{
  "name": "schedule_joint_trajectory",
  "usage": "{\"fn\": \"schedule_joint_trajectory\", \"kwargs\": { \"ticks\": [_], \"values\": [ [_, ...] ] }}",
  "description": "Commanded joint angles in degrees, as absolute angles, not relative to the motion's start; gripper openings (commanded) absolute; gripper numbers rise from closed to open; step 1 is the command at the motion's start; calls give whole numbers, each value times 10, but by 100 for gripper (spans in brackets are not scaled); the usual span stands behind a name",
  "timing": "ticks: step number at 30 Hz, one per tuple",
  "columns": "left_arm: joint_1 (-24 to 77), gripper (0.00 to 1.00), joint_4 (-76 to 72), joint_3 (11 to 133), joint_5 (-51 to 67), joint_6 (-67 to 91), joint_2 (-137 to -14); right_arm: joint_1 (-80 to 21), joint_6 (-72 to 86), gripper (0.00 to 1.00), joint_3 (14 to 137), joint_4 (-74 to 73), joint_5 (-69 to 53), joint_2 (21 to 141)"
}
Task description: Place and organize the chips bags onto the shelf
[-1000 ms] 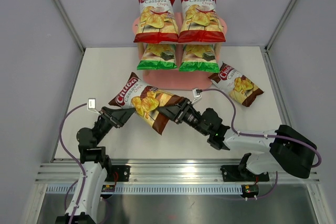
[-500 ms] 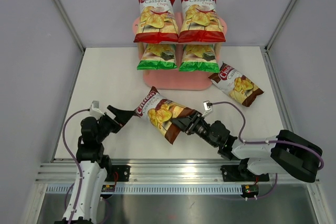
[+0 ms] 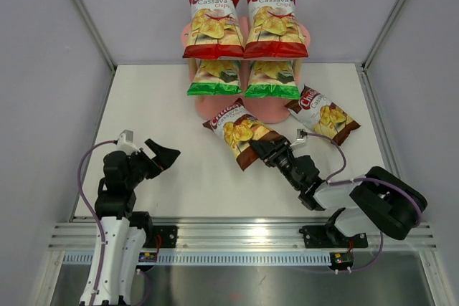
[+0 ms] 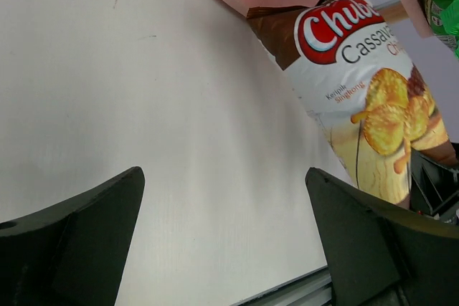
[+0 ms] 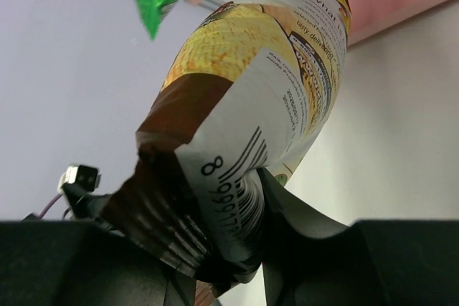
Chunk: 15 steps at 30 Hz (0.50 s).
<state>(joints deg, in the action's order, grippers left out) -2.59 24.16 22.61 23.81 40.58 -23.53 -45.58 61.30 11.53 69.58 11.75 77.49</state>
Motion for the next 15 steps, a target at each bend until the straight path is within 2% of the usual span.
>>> {"fn": "schedule_joint_trajectory", "kwargs": {
  "ticks": [1,10,15],
  "values": [
    [-26,99,252,248,260,379,-247,-427,630,29,135,822,107,811],
    [-27,99,262,279,319,347,-252,-387,639,30,169,891,103,903],
    [-26,99,272,289,324,336,-256,-386,632,29,178,891,109,897]
  ]
}}
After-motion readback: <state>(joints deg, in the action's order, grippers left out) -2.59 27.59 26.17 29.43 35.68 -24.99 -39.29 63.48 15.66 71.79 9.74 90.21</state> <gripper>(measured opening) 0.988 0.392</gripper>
